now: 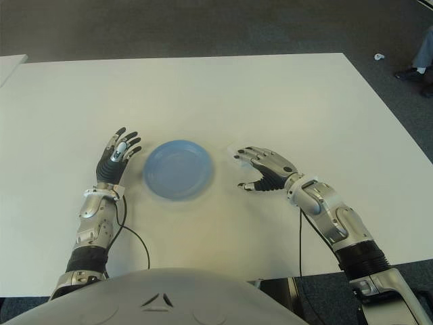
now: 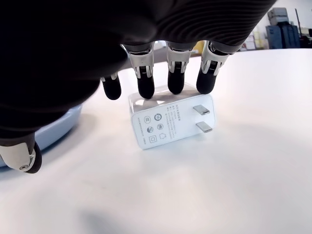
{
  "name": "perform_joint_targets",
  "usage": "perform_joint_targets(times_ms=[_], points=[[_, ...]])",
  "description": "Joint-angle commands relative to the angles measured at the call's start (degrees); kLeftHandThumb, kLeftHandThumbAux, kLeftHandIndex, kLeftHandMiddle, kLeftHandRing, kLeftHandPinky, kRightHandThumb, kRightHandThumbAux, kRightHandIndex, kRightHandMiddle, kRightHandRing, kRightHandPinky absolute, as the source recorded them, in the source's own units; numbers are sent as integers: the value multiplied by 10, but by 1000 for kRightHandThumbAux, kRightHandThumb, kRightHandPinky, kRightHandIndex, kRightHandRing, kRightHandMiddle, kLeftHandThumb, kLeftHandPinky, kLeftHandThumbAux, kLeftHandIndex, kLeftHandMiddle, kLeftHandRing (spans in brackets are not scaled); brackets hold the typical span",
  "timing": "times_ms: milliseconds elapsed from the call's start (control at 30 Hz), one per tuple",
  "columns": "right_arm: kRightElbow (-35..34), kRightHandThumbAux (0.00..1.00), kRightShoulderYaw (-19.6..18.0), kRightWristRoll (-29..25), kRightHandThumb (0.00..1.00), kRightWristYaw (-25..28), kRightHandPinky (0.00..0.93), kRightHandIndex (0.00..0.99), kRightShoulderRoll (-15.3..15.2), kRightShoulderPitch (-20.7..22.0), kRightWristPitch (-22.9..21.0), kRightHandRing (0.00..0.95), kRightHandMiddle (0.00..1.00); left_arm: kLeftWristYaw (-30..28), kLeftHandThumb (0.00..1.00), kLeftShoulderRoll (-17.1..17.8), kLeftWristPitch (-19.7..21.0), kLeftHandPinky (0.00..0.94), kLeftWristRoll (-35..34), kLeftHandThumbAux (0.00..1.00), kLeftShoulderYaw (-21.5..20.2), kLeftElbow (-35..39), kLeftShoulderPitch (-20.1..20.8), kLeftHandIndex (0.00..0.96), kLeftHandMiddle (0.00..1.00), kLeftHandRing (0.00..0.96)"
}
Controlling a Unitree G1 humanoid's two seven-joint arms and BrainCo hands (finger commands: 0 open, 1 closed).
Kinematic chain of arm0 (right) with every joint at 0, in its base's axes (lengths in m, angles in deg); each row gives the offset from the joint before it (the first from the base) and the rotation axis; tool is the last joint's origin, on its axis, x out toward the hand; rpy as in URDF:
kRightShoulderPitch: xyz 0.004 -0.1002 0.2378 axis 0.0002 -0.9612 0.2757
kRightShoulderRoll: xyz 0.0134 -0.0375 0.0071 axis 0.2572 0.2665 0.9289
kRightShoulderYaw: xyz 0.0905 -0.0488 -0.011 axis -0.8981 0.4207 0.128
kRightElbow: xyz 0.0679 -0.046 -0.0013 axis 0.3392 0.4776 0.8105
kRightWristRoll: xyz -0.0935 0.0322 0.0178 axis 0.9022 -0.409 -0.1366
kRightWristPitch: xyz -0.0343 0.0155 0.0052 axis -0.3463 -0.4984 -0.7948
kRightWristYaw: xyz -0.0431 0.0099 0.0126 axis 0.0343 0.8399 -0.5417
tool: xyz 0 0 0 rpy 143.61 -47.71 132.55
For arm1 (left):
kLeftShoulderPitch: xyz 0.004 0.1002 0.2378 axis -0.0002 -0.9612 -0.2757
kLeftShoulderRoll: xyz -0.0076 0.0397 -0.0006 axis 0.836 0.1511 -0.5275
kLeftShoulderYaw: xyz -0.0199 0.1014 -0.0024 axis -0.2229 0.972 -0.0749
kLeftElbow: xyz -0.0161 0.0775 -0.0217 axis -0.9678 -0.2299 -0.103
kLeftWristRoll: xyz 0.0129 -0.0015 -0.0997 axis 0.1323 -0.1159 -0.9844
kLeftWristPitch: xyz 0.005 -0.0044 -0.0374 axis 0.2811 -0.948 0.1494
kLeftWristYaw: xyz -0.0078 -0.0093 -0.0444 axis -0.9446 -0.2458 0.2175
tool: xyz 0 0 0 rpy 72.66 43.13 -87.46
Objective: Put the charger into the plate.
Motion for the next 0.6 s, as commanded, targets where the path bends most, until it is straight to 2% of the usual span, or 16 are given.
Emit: perform_joint_targets(times_ms=[33,367,433,600], points=[[-1,392,1,-2,21,29,0,0,-11,-27,-11,0,0,2,0,4,8,221,2,501,-4,-1,-6,111,207,212],[-12,394,-17,-4,18,21,0,0,-10,-40,-6,11,0,-1,0,2,7,223,-1,497,-4,0,-7,115,212,218],[-17,393,-25,-1,24,6,0,0,-8,-40,-1,38,0,-2,0,2,7,222,-2,497,-4,0,-7,117,211,216],[-30,372,-52,21,70,-93,0,0,29,-45,-5,88,0,0,0,2,13,220,-4,505,-6,-1,-5,123,207,212]])
